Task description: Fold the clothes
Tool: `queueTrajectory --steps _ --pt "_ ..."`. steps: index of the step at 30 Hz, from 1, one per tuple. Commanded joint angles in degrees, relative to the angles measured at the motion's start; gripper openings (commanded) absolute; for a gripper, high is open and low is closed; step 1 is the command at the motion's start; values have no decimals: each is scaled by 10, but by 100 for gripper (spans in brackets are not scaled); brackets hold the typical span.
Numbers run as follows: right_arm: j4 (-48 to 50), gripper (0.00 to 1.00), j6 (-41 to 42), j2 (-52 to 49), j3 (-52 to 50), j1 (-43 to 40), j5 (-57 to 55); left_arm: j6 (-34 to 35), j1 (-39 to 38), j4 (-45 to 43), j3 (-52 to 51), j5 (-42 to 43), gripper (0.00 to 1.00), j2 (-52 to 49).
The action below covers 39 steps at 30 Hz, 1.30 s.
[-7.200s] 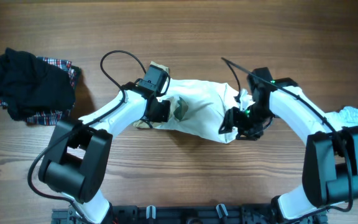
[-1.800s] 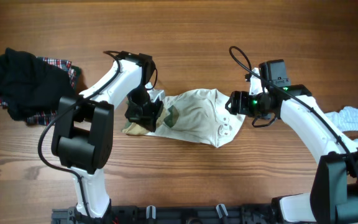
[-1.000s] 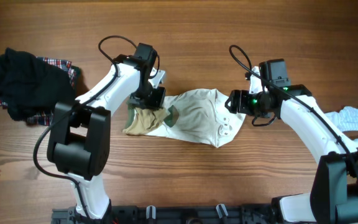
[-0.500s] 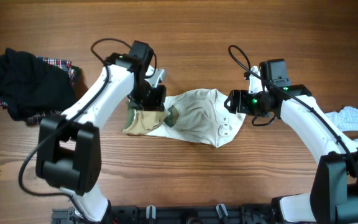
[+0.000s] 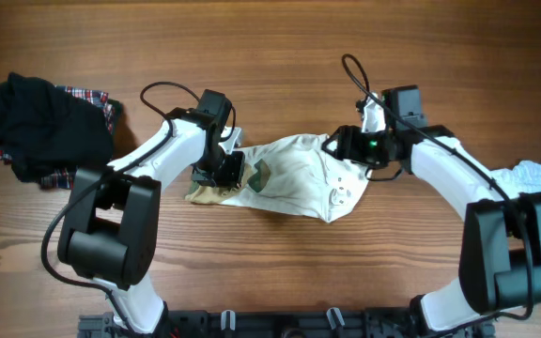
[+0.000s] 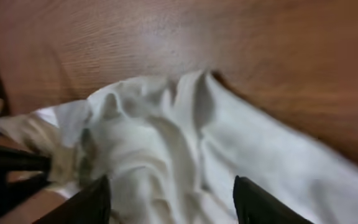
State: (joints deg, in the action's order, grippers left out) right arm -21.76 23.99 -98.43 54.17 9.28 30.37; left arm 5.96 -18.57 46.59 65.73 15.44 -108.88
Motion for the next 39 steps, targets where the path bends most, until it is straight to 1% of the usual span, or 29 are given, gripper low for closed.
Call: queueTrajectory --steps 1,2,4,7,9,10,11,13,15,16,17,18,19,20,22,24,26,28,31,33,37,38,39 --pt "-1 61 173 -6 30 36 58 6 2 -2 -9 -5 11 -6" --pt "0 63 201 -6 45 52 73 6 2 -2 -9 -5 11 -6" --pt "59 70 184 -3 60 70 113 6 2 -4 -9 -5 11 -6" --pt "119 79 192 5 63 71 150 8 2 -9 -9 -5 11 -6" --pt "79 79 254 8 97 69 151 10 2 -9 -9 -5 11 -6" --pt "46 89 260 8 129 72 145 10 2 -9 -9 -5 11 -6" --pt "-10 99 276 8 168 76 108 10 2 -8 -9 -5 11 -6" --pt "-90 99 278 7 233 83 27 10 2 -10 -9 -5 10 -6" --pt "-88 100 296 7 246 83 0 10 2 -14 -9 -5 10 -6" --pt "-64 100 286 4 246 83 -2 10 2 -14 -9 -5 10 -6" --pt "-31 99 257 4 245 83 0 10 2 -15 -9 -5 10 -6" --pt "-30 100 236 4 245 83 11 10 2 -16 -9 -5 10 -6" --pt "-19 99 225 4 245 83 47 10 2 -19 -9 -5 10 -6" --pt "-11 95 232 4 245 83 50 10 2 -20 -9 -5 10 -6" --pt "-45 94 320 5 247 83 44 10 2 -21 -9 -5 10 -6" --pt "-140 93 410 1 247 84 -31 10 2 -28 -9 -5 10 -6" --pt "-169 88 455 -26 247 83 -36 10 2 -32 -9 -5 11 -6" --pt "-188 82 478 -71 247 86 -36 10 2 -31 -9 -5 10 -6" --pt "-191 78 482 -138 247 89 -9 10 1 -31 -9 -5 10 -6" --pt "-182 78 487 -171 247 89 -1 10 1 -32 -9 -5 10 -6" --pt "-147 75 502 -200 247 89 12 10 1 -33 -9 -5 10 -6" --pt "-144 70 512 -202 247 89 12 10 1 -34 -9 -5 10 -6" --pt "-141 63 512 -203 247 89 11 10 1 -34 -9 -5 10 -6"
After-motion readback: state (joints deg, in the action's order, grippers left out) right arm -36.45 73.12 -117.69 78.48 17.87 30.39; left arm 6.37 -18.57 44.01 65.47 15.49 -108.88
